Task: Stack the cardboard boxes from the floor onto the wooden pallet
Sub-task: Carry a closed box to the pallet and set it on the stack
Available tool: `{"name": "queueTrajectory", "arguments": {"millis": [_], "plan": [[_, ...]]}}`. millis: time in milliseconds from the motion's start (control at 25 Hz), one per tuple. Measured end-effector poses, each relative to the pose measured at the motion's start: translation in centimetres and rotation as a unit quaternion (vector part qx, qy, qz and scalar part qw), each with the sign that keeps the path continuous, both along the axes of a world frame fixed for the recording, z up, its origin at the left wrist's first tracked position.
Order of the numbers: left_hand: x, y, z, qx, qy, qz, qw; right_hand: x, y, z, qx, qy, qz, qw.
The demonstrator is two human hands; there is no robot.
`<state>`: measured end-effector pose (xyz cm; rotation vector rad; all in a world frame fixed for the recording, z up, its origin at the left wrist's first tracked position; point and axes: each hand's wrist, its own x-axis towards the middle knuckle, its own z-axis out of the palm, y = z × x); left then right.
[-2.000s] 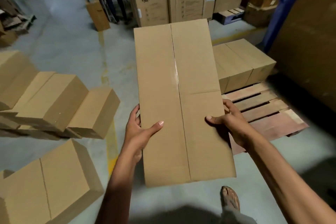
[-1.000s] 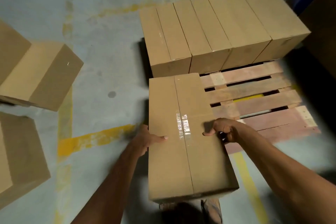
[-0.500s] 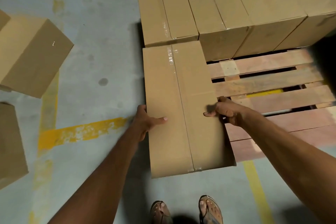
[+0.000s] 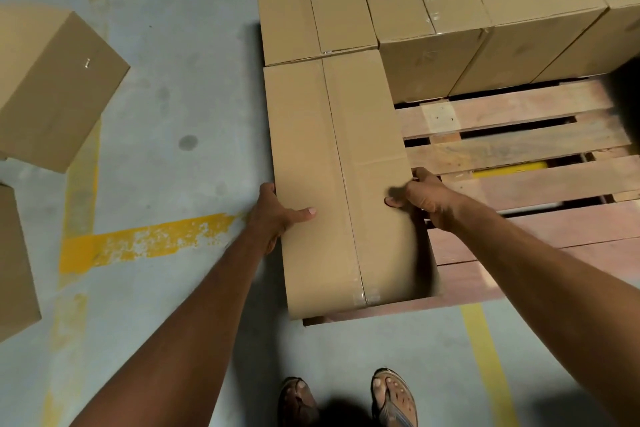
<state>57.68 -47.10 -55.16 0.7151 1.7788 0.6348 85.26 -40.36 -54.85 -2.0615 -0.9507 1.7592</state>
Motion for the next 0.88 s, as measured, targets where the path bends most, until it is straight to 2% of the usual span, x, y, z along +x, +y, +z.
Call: {"name": "queueTrajectory", "arguments": {"millis": [280, 880], "plan": [[0.87, -0.13, 0.09, 0.036, 0.043, -0.016, 0.998, 0.66, -0.05, 0.11, 0.010, 0.001, 0.012, 1.000], [0.75, -0.08, -0.51, 0.032, 0.087, -0.034, 0.995, 0.63, -0.33, 0.47, 0.034, 0.003, 0.002, 0.999]]}}
